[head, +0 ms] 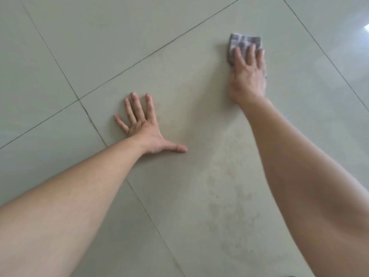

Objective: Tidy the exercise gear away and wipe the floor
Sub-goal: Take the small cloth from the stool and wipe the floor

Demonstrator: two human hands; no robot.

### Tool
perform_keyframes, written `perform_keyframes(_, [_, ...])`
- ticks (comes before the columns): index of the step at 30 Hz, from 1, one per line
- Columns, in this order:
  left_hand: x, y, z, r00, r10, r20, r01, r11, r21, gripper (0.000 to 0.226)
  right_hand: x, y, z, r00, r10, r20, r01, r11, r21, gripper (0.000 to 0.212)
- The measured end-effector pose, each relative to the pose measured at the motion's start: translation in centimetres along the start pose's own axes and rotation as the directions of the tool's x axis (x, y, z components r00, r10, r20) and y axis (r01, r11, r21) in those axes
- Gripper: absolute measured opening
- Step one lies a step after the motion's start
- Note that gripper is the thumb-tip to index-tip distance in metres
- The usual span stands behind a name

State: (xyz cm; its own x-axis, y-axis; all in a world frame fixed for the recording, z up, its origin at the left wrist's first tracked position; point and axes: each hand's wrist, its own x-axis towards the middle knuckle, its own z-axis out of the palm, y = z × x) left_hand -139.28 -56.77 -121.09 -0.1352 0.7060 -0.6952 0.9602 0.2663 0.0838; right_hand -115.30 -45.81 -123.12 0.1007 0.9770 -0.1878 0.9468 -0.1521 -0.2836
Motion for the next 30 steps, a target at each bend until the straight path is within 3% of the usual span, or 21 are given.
perform_keyframes(2, [0.1,0.1,-0.2,1.000,-0.009,0.016,0.009,1.000,0.006,0.176,0.0,-3.4,1.1,0.992,-0.119,0.033,0.119,0.993,-0.007,0.063])
perform_keyframes(4, [0.0,0.3,-0.5,0.999,-0.025,0.039,0.024,1.000,0.015,0.175,-0.9,-7.0,2.1,0.939,-0.333,0.085,0.334,0.943,0.003,0.060])
perform_keyframes(8, [-0.3,0.8,-1.1,0.997,-0.036,0.068,0.036,0.999,0.001,0.173,-2.6,-11.4,3.4,0.712,-0.635,0.298,0.653,0.756,0.051,0.054])
perform_keyframes(11, [-0.3,0.9,-1.3,0.996,-0.029,0.089,0.028,1.000,0.007,0.172,0.9,-10.3,2.8,0.606,-0.736,0.302,0.760,0.648,0.052,0.054])
perform_keyframes(12, [-0.3,0.9,-1.4,0.995,-0.025,0.096,0.024,1.000,0.012,0.171,2.8,-9.4,2.3,0.612,-0.747,0.260,0.769,0.639,0.026,0.056])
perform_keyframes(13, [-0.3,0.8,-1.5,0.995,-0.022,0.102,0.021,1.000,0.011,0.171,5.0,-8.2,1.6,0.663,-0.723,0.193,0.738,0.675,-0.008,0.055])
perform_keyframes(14, [-0.2,0.8,-1.6,0.994,-0.018,0.106,0.017,1.000,0.008,0.172,7.3,-6.7,0.6,0.763,-0.634,0.127,0.642,0.765,-0.040,0.054])
perform_keyframes(16, [-0.1,0.7,-1.5,0.994,-0.014,0.112,0.014,1.000,0.005,0.172,11.0,-3.2,-1.6,0.949,-0.308,0.062,0.312,0.948,-0.057,0.055])
perform_keyframes(17, [-0.1,0.6,-1.4,0.993,-0.014,0.113,0.014,1.000,0.007,0.172,12.3,-1.6,-2.8,0.988,-0.149,0.051,0.151,0.988,-0.044,0.056])
perform_keyframes(19, [0.0,0.5,-1.4,0.994,-0.013,0.109,0.011,1.000,0.017,0.172,12.9,-0.2,-3.5,1.000,-0.001,0.024,0.002,1.000,-0.031,0.057])
perform_keyframes(21, [0.0,0.5,-1.5,0.994,-0.014,0.110,0.011,1.000,0.024,0.172,11.1,-1.1,-2.6,0.998,-0.064,-0.023,0.064,0.998,-0.003,0.058])
perform_keyframes(24, [0.0,0.6,-1.7,0.993,-0.032,0.111,0.028,0.999,0.039,0.173,3.9,-2.9,0.3,0.952,-0.304,-0.016,0.305,0.952,0.011,0.061])
perform_keyframes(26, [-0.1,0.7,-1.6,0.993,-0.043,0.106,0.037,0.998,0.051,0.174,-1.9,-2.9,2.2,0.879,-0.469,0.089,0.467,0.883,0.039,0.058])
perform_keyframes(29, [-0.2,0.9,-1.5,0.995,-0.051,0.091,0.045,0.997,0.061,0.176,-4.2,0.3,1.6,0.698,-0.686,0.204,0.695,0.718,0.037,0.059])
perform_keyframes(30, [-0.3,1.0,-1.5,0.995,-0.052,0.087,0.047,0.997,0.065,0.176,-3.0,1.9,0.9,0.702,-0.684,0.197,0.696,0.718,0.014,0.059])
